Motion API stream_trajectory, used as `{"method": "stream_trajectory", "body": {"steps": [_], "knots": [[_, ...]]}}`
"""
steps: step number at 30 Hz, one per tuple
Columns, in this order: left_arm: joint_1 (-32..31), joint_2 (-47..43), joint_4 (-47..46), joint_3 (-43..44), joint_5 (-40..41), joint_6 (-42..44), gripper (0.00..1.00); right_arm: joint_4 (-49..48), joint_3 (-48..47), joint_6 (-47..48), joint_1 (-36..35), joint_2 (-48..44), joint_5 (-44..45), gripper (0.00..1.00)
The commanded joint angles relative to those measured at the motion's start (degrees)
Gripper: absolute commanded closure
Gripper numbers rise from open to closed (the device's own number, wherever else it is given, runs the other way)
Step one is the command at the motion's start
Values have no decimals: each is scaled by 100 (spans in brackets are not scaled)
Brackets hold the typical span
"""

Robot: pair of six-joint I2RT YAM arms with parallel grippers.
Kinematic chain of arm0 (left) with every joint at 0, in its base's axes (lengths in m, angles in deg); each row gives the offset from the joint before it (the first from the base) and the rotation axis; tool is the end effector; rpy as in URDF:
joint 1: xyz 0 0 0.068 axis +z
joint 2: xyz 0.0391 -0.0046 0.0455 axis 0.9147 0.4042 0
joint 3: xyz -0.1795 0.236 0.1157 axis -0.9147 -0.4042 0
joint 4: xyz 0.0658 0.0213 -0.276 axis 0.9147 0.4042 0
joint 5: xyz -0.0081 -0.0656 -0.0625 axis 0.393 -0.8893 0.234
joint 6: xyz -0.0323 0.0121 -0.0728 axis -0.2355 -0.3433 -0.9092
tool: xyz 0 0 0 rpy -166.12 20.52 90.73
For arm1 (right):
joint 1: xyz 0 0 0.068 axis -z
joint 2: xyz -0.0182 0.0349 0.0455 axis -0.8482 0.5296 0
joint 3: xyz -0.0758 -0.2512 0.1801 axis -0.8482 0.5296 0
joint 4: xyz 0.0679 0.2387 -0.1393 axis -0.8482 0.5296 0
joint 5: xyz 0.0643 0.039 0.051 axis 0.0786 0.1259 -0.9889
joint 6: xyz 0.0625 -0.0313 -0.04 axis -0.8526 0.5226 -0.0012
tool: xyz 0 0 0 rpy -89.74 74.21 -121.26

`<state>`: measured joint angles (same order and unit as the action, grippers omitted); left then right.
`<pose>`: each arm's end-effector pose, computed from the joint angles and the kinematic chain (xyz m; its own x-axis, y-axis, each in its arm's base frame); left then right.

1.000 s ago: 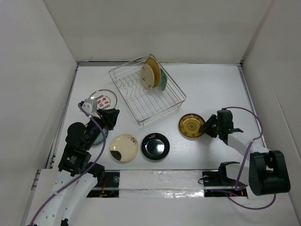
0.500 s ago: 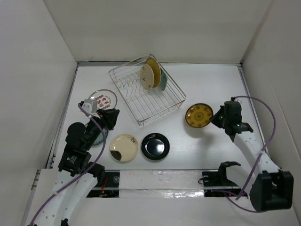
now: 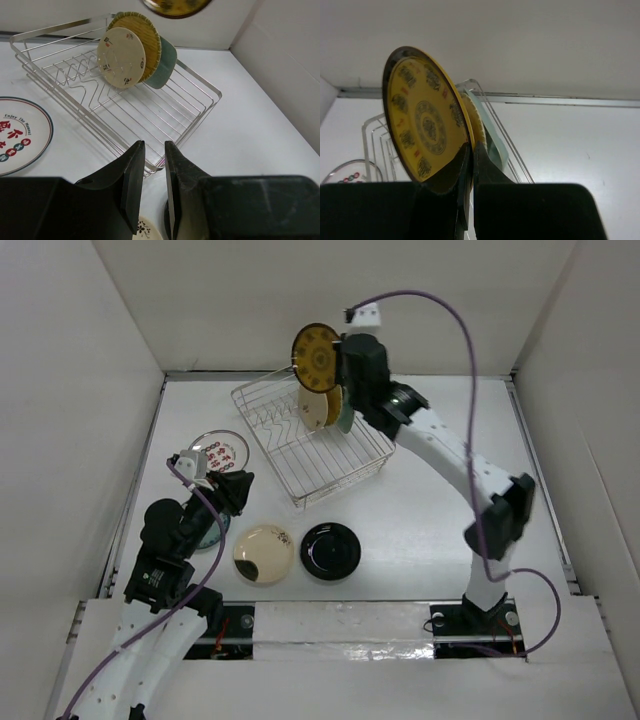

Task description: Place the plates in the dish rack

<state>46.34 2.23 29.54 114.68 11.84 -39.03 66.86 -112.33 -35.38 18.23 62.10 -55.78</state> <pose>0.1192 -0.0544 0.3684 -0.0297 -0.2767 -0.9605 0.4902 0.8334 -0.2552 0.3710 0.2588 0.4971 -0.1272 0.1016 -0.9867 -0.0868 0.9898 0.1131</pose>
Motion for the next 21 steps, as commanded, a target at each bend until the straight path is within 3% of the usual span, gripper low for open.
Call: {"method": "stream_trajectory", "body": {"steps": [1,4,9,21], "knots": [[-23,77,-293,2,64,41,80,480,-1616,1035,-186,1442,942,100],[-23,121,-276,11,117,32,80,772,-2960,1481,-240,2496,1099,100],[-23,183,-267,29,214,24,80,710,-4037,2054,-292,3484,1547,100],[-23,297,-258,46,310,24,79,394,-3458,2142,-415,4152,1548,100]]}}
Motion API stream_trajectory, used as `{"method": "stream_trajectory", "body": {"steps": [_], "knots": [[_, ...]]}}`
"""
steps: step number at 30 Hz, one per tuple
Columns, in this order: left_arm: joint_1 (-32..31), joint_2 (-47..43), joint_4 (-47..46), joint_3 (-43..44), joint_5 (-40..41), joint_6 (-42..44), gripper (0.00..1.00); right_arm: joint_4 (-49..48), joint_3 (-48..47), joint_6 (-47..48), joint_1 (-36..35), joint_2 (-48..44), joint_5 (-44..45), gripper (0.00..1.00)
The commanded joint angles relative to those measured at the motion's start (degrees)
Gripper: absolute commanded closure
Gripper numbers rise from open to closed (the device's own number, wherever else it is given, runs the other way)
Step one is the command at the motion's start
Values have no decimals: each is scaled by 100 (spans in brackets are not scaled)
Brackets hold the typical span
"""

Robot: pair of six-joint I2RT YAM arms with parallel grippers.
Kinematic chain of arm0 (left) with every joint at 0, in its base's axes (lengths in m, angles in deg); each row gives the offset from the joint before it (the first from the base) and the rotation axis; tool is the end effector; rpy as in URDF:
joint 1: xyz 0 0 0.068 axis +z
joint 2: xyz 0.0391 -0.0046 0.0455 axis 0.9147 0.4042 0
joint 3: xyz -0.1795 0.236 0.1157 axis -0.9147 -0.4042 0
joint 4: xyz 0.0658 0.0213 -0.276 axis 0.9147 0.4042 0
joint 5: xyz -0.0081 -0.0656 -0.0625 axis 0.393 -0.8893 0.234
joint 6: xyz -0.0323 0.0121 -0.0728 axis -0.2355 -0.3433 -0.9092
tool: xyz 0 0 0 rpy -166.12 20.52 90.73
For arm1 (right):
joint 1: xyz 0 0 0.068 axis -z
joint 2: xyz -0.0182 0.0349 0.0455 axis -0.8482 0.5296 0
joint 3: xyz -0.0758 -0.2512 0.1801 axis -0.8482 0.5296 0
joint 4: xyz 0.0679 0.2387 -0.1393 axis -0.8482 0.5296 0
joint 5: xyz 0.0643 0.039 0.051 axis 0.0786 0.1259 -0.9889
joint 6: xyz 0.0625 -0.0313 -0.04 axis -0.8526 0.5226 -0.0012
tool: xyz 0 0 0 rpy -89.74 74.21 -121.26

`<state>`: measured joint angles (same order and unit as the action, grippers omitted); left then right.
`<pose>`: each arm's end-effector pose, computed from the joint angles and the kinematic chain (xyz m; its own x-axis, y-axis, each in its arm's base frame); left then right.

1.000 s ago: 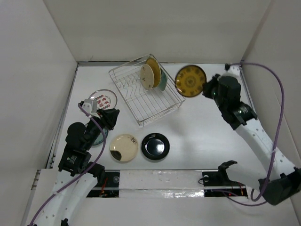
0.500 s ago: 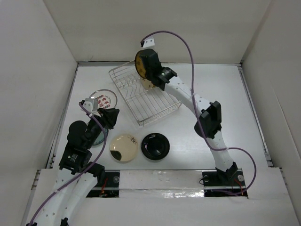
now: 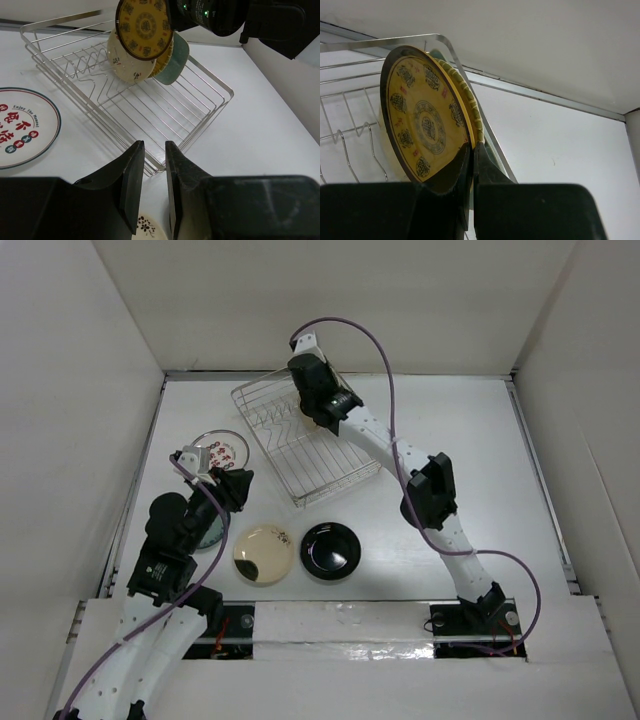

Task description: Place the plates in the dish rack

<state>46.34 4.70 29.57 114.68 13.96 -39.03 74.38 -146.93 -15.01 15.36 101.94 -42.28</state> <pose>0.1307 -0.0558 0.3633 -0.0603 -0.2672 -0.9618 0.4482 0.8537 -0.2652 0.4970 0.3887 0.3508 -0.2656 -0.3941 -0.8799 0.0016 0.9124 -0.4092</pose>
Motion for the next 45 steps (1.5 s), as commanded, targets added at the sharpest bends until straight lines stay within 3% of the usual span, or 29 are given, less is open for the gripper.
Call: {"method": "stream_trajectory", "body": {"steps": [1,5,9,10,11,12,13,15,17,20,21,22,23,24,25,26,27,30,31,32,35,38,42,45], "knots": [[-23,50,-251,55,133,15,79,-375,37,114,-207,229,189,100],[-23,94,-269,90,222,-90,70,-376,-33,96,-340,520,189,100],[-23,138,-356,423,292,-345,54,-472,-7,61,-393,468,232,96],[-23,164,-374,529,362,-407,50,-490,19,52,-393,415,233,87],[-23,191,-392,625,449,-555,47,-568,141,26,-393,232,233,62],[-23,252,-461,861,494,-618,39,-595,230,-61,-393,108,172,46],[-23,287,-462,1003,494,-696,34,-613,326,-140,-393,-32,93,45],[-23,410,-654,1441,503,-951,25,-560,711,-360,-393,-601,-257,35],[-23,498,-725,1750,555,-1136,21,-656,1186,-746,-393,-1121,-548,29],[-23,516,-989,2164,599,-1487,17,-1286,2897,-1440,-393,-2570,-1452,27],[-23,455,-1137,2234,608,-1654,14,-1542,3450,-1616,-393,-2983,-2107,27],[-23,402,-1200,2243,626,-1725,12,-1814,4674,-1957,-332,-3814,-2479,29],[-23,350,-1261,2235,626,-1804,11,-2252,5278,-2143,-244,-4187,-2849,63],[-23,253,-1375,2200,617,-1857,9,-2509,5841,-2310,-191,-4522,-3531,85],[-23,226,-1411,2191,617,-1892,9,-2581,6334,-2660,-130,-5047,-3860,100],[-23,200,-1420,2182,626,-1919,9,-2669,7244,-2785,-68,-5287,-4176,100],[-23,191,-1464,2156,626,-1928,9,-2722,7688,-2874,-7,-5490,-4832,100],[-23,270,-1517,2156,538,-1980,8,-2810,9236,-3251,230,-6176,-5679,100],[-23,287,-1543,2130,495,-1998,8,-2828,9544,-3461,292,-6291,-5891,94],[-23,296,-1578,2103,398,-2076,8,-2836,9808,-3542,293,-6509,-6033,73],[-23,227,-1937,1858,204,-2252,8,-2977,10687,-3735,345,-6827,-6454,35],[-23,226,-2009,1892,116,-2253,8,-2855,10830,-3771,398,-6784,-6561,25],[-23,375,-1939,2059,-7,-2174,8,-2976,11049,-3832,521,-6380,-6745,24],[-23,384,-2096,1954,-173,-2288,8,-3713,11348,-3990,784,-5950,-7271,27]]}}
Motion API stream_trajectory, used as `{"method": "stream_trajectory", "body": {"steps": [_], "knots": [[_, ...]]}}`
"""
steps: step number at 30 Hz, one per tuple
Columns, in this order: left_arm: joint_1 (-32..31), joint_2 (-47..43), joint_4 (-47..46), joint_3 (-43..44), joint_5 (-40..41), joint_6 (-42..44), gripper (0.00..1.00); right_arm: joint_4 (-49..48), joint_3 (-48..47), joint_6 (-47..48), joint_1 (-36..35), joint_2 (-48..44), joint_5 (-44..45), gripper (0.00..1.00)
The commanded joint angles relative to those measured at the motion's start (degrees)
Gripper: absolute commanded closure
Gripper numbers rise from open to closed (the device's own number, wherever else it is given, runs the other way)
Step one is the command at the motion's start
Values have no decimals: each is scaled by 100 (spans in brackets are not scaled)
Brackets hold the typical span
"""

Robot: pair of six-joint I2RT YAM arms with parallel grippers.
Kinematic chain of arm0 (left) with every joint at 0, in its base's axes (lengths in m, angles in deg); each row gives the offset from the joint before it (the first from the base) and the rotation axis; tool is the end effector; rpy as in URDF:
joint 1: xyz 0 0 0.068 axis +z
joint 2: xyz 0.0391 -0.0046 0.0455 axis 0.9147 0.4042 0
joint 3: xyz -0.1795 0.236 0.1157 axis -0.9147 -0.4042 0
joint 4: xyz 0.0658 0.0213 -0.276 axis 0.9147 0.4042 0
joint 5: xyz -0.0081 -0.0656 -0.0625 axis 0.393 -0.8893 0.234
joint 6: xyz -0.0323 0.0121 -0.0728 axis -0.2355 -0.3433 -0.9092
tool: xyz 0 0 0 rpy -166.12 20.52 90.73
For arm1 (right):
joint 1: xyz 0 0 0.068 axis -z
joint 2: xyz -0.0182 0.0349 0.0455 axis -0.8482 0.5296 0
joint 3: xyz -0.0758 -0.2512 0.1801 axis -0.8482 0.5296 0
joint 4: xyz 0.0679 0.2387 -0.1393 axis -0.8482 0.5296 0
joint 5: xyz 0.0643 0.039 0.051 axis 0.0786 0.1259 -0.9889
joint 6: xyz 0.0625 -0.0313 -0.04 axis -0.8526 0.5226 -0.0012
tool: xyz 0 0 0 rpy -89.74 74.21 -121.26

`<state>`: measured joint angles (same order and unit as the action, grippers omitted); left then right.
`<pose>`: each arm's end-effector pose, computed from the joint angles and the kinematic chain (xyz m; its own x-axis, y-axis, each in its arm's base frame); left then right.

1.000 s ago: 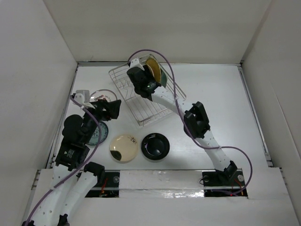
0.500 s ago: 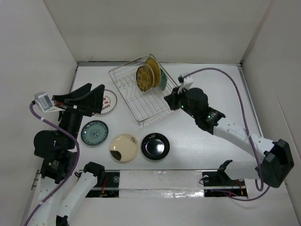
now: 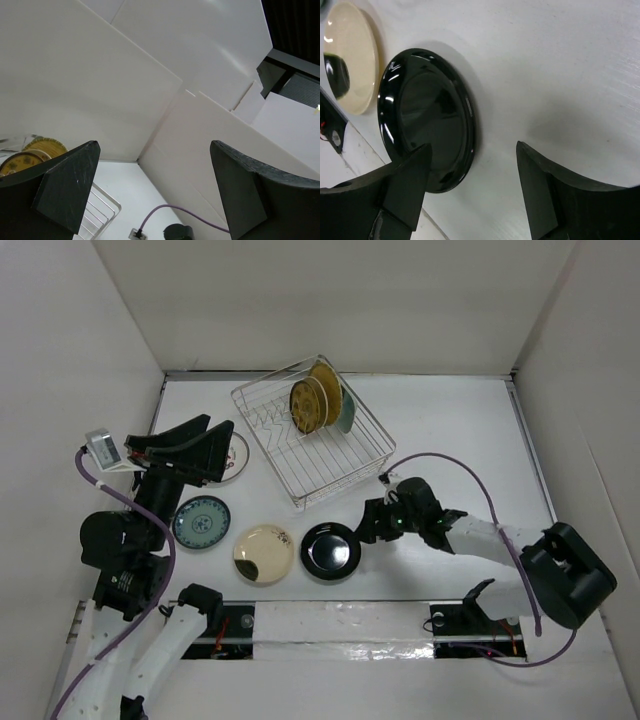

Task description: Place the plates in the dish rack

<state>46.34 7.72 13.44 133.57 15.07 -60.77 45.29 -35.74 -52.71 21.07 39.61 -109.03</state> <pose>0.0779 -0.0354 0.5185 0.1854 -0.7126 -0.6767 0.6640 0.5985 -0.4483 0.2050 0.1834 0.1677 -0.8234 -0.0587 -0.5644 -0.4293 0.7148 0.5521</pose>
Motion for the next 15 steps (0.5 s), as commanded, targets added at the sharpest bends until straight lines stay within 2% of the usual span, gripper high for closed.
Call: {"method": "stream_trajectory", "body": {"steps": [1,6,7,8,11,13,15], "knots": [[-23,83,-510,65,-320,-148,8,-998,291,-290,275,554,-720,29],[-23,144,-501,109,-417,-148,8,-1912,423,-440,548,1417,-1134,39],[-23,153,-510,126,-452,-140,8,-2036,423,-492,653,1558,-1308,44],[-23,170,-510,135,-487,-140,8,-2289,423,-528,715,1811,-1414,58],[-23,206,-431,162,-479,-148,8,-2721,406,-642,795,2138,-1951,73],[-23,188,-396,144,-453,-140,8,-2723,432,-599,795,2244,-2057,71],[-23,145,-344,127,-435,-96,8,-2591,432,-520,795,2236,-2066,65]]}}
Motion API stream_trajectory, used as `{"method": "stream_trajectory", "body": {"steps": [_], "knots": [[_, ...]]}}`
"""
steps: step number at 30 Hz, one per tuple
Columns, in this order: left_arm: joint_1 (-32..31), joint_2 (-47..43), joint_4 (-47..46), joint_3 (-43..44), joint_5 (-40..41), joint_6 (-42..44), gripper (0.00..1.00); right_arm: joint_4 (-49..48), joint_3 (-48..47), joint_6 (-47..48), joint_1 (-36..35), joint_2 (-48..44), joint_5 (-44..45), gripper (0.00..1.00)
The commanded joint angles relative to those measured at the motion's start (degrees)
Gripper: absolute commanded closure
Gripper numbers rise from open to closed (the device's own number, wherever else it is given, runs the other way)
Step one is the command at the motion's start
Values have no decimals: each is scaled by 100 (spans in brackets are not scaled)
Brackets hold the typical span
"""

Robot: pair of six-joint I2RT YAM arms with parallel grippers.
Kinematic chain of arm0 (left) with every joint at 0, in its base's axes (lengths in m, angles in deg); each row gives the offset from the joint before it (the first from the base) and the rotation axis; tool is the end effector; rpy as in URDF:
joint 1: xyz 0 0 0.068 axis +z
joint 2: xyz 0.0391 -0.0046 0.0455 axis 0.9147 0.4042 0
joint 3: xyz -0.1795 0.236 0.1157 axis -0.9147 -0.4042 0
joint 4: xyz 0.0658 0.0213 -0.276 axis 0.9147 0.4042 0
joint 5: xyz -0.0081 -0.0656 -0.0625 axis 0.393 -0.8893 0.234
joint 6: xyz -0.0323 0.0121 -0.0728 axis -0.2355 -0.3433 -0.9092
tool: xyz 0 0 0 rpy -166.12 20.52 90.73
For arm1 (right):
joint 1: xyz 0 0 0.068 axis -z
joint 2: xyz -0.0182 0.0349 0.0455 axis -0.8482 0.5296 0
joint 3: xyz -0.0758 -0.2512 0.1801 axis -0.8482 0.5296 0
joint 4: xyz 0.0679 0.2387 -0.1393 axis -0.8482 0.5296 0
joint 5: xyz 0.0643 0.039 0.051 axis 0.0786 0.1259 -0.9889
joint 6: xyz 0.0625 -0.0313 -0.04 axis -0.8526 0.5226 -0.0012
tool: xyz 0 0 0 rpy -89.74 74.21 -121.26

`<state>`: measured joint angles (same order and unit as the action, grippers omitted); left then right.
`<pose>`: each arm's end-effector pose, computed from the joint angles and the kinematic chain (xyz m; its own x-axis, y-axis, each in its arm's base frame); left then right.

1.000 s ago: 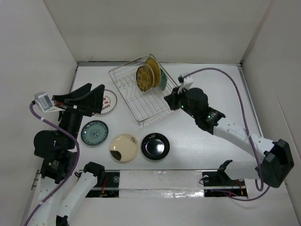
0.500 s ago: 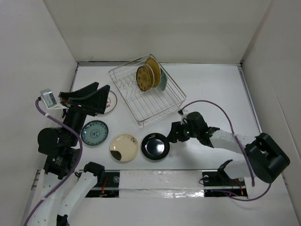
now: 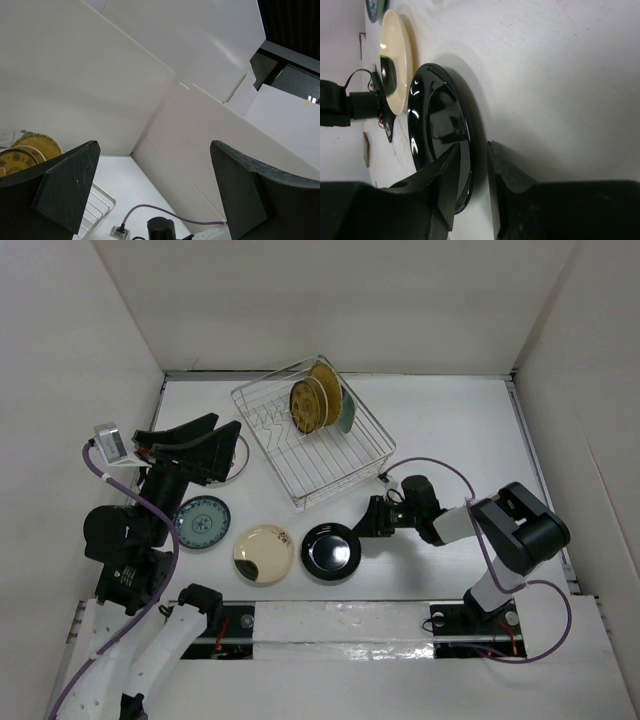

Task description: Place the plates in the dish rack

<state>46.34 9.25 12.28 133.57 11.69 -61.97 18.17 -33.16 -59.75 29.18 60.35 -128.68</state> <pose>0.0847 -0.0422 0.5187 0.1410 -0.7089 -0.6911 0.6978 0.5663 -0.4386 0.2433 0.1843 0.1131 -0.9013 0.0168 -0.4329 -0.3612 0.5225 0.7724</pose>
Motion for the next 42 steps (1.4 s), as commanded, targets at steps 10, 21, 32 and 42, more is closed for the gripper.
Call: {"method": "stream_trajectory", "body": {"steps": [10,21,32,42], "knots": [[-23,-421,904,-189,545,771,8,745,-107,517,-183,224,-180,100],[-23,-949,1952,-1402,1565,1545,11,4162,-2380,1230,-16,-2782,1541,100],[-23,-1336,2225,-1728,2576,1633,79,5472,-7890,2644,-1027,770,6488,100],[-23,-1134,2251,-1754,2611,1642,94,5915,-11735,3050,-1334,3299,8177,100]]}}
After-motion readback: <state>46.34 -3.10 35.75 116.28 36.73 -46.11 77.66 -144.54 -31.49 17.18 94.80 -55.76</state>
